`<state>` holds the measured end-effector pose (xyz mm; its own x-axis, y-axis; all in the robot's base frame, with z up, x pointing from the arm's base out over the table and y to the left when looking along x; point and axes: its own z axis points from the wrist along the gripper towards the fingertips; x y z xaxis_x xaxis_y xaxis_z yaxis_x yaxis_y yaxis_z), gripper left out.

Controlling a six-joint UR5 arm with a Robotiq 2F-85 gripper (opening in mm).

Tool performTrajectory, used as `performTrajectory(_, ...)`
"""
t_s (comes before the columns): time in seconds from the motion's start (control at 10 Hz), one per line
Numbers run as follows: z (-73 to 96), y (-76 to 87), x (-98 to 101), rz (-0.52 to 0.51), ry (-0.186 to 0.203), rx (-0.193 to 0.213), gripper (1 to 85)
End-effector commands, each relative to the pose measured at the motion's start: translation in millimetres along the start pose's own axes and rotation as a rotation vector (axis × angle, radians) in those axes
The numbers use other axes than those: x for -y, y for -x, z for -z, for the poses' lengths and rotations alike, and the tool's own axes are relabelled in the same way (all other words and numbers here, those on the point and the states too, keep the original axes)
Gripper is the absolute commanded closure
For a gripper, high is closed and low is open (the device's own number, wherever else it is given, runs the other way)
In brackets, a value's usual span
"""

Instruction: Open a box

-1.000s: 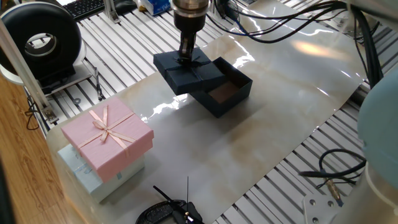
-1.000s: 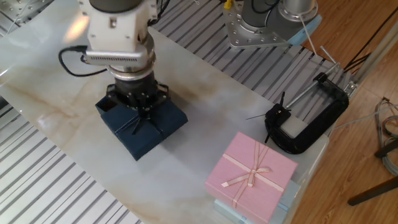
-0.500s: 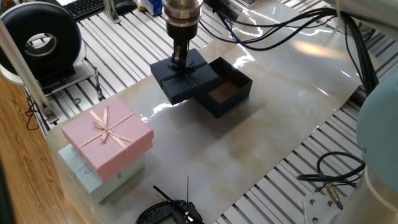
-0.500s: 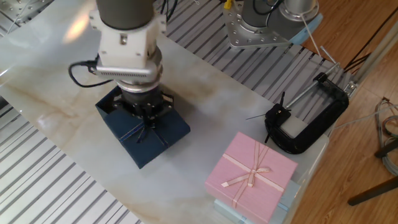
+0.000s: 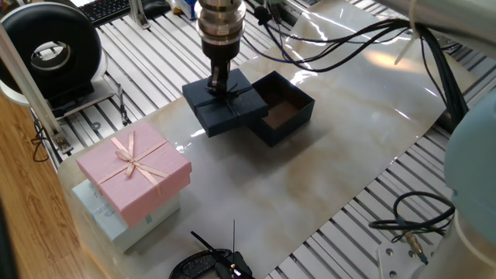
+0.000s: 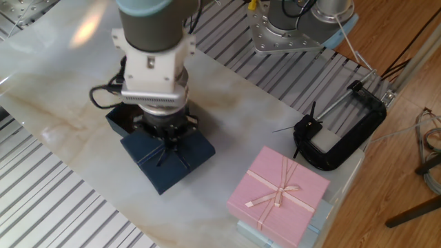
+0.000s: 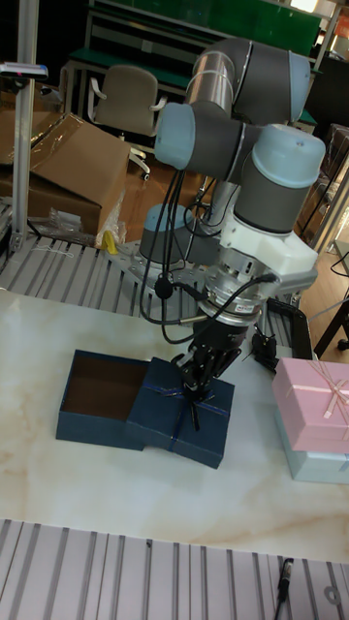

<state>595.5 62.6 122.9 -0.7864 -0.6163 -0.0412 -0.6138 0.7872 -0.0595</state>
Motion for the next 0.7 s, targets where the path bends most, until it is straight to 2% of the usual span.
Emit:
performTrajectory(0.0, -4.7, 1.5, -4.7, 0.001, 0.0, 0.006, 84.3)
performTrajectory(0.2, -6.8, -8.4, -6.5, -0.007, 0.013, 0.005, 84.3)
performTrajectory(0.4, -4.3, -18.5, -5.4, -0.005, 0.005, -0.003, 84.3)
performTrajectory(0.6, -7.3, -21.8, -4.2, -0.001, 0.006, 0.003, 84.3)
